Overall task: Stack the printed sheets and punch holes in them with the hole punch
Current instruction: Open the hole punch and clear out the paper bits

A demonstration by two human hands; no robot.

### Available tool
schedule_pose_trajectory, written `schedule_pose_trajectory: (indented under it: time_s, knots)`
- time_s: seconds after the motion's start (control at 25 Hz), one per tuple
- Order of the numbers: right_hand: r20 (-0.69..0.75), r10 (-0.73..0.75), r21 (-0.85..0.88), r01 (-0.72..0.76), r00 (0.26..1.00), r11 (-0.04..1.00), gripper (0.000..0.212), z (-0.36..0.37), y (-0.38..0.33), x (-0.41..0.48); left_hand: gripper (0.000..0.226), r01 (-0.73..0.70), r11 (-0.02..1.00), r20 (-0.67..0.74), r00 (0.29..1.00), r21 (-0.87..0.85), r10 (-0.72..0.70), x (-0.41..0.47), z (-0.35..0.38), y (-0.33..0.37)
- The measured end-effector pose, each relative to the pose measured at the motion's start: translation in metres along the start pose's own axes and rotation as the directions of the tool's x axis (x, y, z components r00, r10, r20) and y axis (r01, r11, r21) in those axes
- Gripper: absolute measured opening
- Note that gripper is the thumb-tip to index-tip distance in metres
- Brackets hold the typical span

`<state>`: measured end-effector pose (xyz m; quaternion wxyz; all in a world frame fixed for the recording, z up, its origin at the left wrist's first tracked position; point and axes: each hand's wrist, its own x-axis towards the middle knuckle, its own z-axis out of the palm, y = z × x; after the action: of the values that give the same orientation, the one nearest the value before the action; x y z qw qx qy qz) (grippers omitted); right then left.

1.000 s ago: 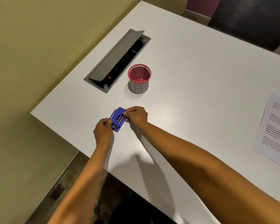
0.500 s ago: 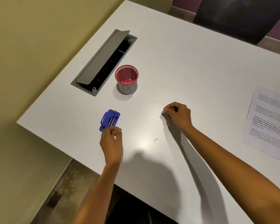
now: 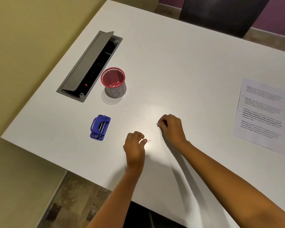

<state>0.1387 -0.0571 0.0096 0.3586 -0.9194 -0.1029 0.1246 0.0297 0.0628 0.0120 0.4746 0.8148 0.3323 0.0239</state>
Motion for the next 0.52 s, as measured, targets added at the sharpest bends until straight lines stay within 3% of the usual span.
schedule_pose_trajectory:
  time_s: [0.16, 0.52]
  knots:
    - [0.013, -0.021, -0.034, 0.021, 1.000, 0.999, 0.011, 0.0035, -0.0069, 0.0052, 0.010, -0.017, 0.996, 0.052, 0.999, 0.090, 0.012, -0.0013, 0.0025, 0.0043]
    - [0.172, -0.159, -0.270, 0.202, 0.972, 0.941, 0.020, 0.0029, -0.0094, 0.0059, 0.009, -0.027, 0.996, 0.054, 0.998, 0.086, 0.022, -0.0004, 0.0031, 0.0024]
